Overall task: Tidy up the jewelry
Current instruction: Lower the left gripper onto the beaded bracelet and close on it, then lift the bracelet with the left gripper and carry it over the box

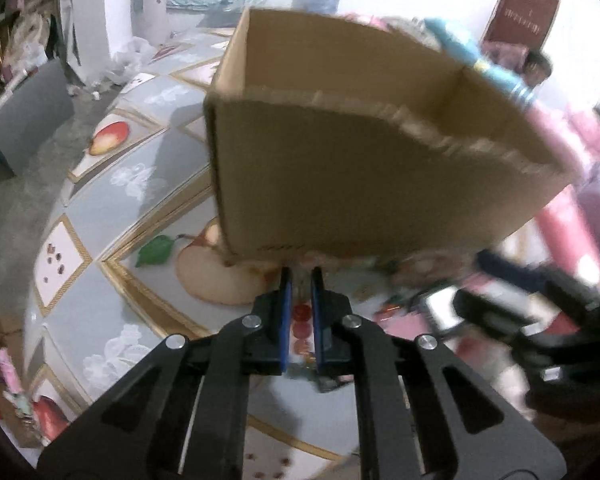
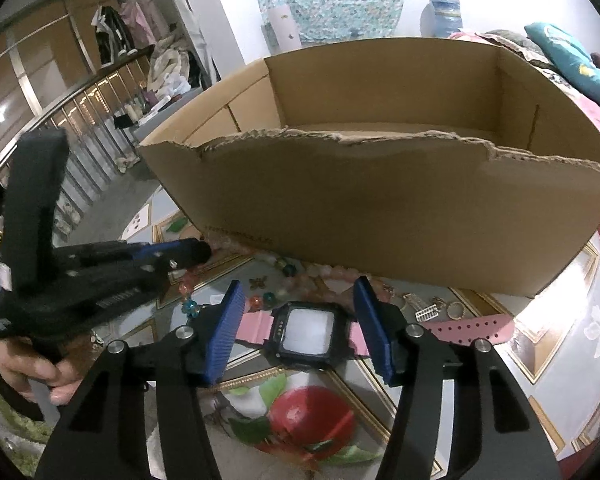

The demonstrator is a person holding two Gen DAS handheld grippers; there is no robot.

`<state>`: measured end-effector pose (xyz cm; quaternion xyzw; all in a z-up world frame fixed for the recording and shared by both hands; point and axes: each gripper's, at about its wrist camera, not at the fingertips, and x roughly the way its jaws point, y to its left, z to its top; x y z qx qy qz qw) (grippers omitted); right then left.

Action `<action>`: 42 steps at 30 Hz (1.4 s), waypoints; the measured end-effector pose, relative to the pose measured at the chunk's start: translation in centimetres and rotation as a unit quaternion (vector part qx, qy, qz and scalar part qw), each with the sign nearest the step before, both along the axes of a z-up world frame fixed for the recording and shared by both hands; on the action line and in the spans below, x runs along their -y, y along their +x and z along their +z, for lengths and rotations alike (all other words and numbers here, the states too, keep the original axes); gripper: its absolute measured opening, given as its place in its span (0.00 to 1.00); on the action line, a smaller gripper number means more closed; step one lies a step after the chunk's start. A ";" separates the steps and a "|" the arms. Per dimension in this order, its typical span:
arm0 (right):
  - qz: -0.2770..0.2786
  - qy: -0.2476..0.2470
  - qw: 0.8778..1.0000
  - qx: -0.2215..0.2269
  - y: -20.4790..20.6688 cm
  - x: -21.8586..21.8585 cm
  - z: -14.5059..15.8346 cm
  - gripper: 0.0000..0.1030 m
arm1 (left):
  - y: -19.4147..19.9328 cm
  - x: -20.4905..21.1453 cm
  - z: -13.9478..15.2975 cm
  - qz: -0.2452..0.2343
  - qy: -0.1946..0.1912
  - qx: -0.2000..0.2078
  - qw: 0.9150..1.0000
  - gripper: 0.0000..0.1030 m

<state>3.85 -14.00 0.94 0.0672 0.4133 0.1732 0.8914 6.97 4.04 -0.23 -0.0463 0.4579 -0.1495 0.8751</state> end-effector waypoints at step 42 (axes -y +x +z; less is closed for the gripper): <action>0.080 -0.096 0.987 -0.101 5.2 -6.1 -2.0 0.22 | -4.5 -5.5 -3.2 0.053 -0.090 -0.025 0.994 0.08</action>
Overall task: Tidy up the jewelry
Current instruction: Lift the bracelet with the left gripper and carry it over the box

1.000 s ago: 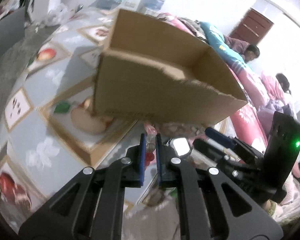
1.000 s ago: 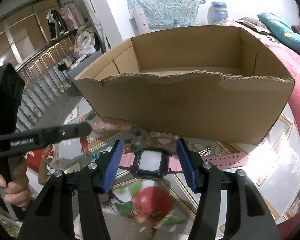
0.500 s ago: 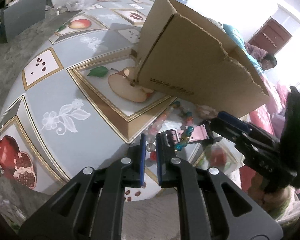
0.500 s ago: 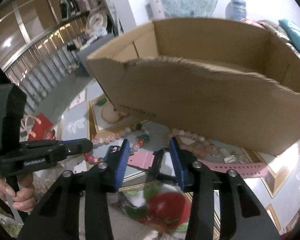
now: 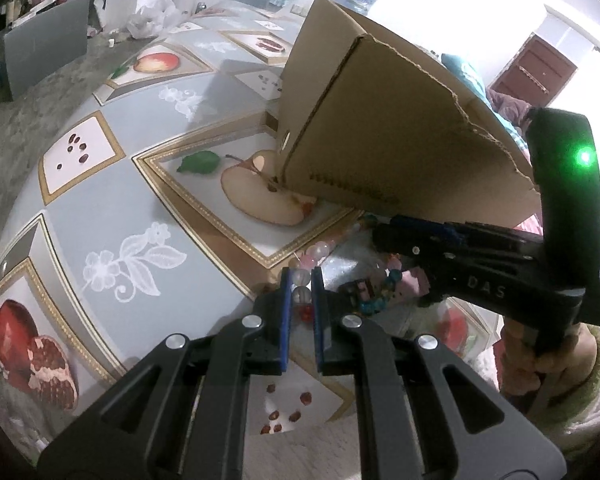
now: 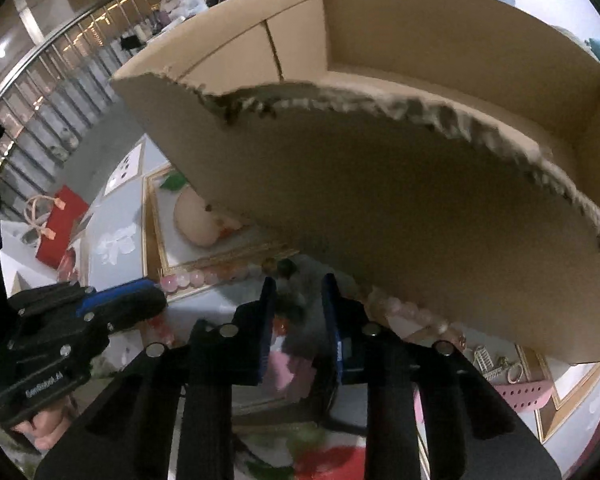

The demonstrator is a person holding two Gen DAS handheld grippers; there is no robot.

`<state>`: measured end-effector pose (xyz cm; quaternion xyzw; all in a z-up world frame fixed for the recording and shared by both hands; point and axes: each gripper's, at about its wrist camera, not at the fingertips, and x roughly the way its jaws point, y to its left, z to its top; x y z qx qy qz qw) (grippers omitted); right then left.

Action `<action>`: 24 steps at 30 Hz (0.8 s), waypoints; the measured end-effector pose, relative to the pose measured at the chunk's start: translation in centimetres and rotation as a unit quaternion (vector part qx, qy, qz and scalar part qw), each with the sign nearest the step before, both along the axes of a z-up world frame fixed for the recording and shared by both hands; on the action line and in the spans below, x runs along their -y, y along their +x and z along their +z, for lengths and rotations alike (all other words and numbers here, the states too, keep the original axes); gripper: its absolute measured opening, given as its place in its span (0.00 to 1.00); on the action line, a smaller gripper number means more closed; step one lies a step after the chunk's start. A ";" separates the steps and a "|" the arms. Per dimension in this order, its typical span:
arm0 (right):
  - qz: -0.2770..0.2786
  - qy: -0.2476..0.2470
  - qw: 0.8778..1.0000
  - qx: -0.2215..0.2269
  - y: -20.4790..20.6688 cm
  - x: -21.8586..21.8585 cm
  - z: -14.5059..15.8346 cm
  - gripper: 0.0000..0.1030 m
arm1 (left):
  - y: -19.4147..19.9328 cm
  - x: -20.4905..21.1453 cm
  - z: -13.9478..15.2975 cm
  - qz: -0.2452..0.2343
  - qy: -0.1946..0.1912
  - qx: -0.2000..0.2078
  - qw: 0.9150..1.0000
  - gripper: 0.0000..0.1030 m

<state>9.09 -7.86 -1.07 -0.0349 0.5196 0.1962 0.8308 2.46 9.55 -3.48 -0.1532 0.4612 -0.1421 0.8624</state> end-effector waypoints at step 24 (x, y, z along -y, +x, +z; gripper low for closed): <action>-0.019 0.019 0.999 0.037 -3.1 2.3 3.0 0.10 | 0.3 1.4 4.0 -0.032 -0.018 0.064 0.997 0.08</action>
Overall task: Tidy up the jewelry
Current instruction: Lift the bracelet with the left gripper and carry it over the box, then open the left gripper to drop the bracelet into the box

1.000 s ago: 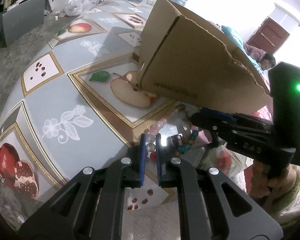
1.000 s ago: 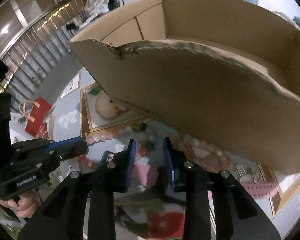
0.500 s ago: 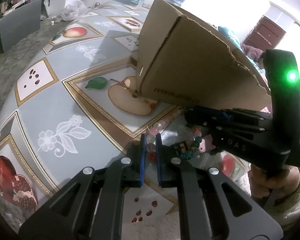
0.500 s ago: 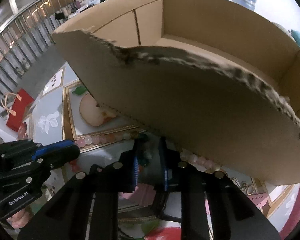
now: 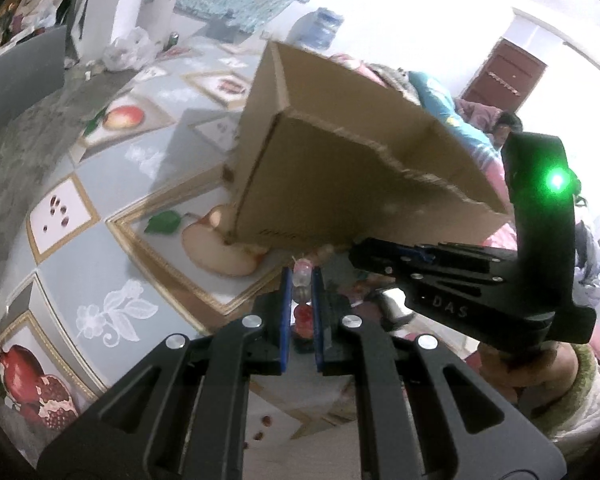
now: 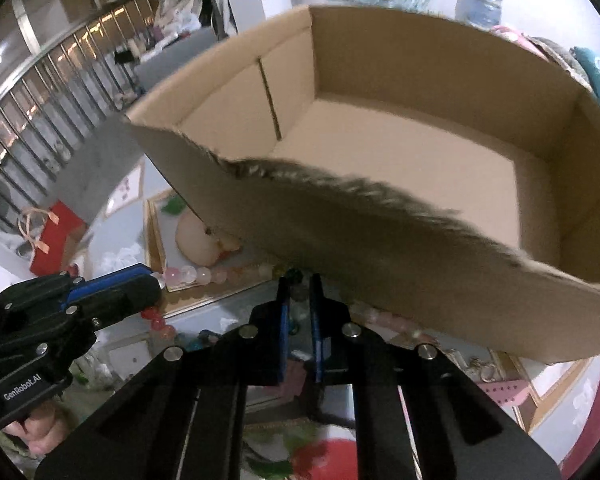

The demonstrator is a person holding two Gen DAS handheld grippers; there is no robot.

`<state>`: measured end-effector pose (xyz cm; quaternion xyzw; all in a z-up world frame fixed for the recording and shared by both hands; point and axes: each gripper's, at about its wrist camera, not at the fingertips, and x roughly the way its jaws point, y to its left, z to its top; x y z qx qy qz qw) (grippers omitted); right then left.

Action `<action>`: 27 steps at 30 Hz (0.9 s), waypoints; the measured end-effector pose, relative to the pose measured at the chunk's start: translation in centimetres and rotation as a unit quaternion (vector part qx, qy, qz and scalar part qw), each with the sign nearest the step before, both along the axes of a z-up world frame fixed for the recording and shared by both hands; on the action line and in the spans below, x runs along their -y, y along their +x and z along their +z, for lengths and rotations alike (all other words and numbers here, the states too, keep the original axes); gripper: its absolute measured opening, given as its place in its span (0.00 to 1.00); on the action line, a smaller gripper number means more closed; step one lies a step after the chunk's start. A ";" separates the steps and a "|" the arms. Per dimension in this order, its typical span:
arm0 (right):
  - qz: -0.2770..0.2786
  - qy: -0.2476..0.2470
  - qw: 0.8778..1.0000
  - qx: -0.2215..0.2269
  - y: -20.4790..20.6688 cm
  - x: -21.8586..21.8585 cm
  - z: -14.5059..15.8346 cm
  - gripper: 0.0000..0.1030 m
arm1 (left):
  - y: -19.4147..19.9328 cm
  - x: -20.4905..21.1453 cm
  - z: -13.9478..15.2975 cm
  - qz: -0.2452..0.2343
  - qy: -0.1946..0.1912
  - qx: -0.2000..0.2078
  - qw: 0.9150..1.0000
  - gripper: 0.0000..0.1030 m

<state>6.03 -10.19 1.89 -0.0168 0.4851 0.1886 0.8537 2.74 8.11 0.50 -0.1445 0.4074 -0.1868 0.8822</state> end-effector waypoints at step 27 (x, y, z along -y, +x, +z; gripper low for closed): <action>-0.012 0.128 0.989 -0.074 16.6 4.8 6.8 0.10 | 15.9 7.2 9.7 -0.043 0.117 0.016 0.992 0.08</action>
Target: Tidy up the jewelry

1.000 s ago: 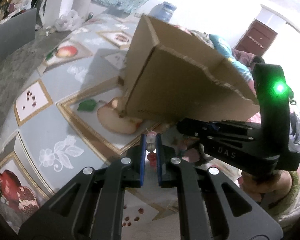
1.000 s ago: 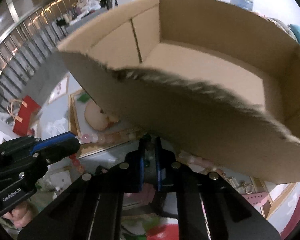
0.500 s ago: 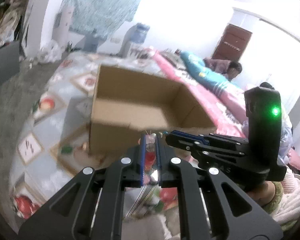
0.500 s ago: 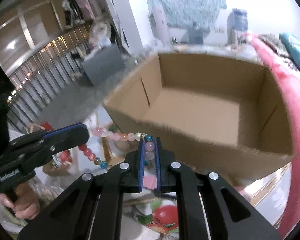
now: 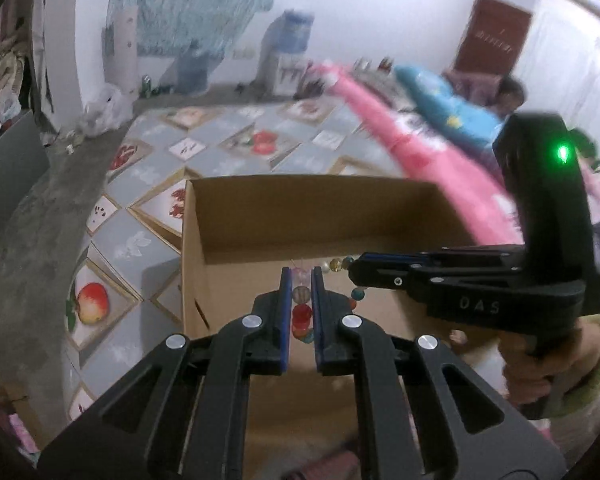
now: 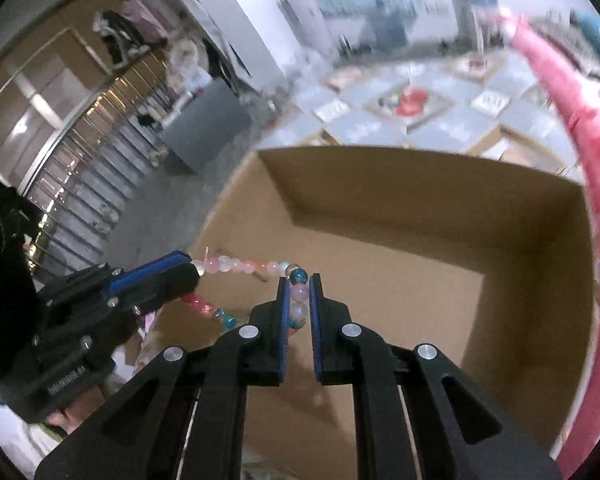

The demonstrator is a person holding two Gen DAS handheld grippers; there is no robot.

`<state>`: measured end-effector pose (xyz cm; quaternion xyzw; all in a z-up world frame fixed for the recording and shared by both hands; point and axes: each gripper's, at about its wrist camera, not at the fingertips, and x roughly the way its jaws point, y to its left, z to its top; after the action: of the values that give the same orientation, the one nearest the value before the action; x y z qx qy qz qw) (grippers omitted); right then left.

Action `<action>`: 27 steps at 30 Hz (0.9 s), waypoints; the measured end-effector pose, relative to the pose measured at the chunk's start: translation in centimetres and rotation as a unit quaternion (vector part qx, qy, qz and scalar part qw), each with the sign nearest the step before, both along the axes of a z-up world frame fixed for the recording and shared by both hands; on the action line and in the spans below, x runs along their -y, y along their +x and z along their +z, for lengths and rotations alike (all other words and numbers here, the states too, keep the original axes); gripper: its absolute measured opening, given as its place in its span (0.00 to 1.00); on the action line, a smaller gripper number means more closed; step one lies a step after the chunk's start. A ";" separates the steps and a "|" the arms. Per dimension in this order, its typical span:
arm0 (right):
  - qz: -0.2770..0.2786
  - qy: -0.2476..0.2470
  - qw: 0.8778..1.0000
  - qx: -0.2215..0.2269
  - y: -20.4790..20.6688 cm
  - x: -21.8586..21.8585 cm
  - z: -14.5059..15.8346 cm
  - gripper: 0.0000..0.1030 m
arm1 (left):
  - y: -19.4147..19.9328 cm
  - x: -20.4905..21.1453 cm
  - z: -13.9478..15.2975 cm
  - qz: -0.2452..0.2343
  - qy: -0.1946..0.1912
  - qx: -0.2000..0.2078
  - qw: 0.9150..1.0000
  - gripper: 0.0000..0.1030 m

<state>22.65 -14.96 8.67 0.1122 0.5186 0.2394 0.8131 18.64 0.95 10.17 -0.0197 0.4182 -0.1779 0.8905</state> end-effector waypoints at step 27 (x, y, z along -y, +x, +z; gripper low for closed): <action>-0.063 0.003 0.974 0.216 -15.3 7.0 6.4 0.76 | -11.5 -0.3 3.0 0.039 0.040 0.100 0.993 0.77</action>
<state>7.38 -21.96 15.02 0.0932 0.3220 0.2081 0.9189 7.18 1.22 13.16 0.0175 0.3331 -0.1276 0.9341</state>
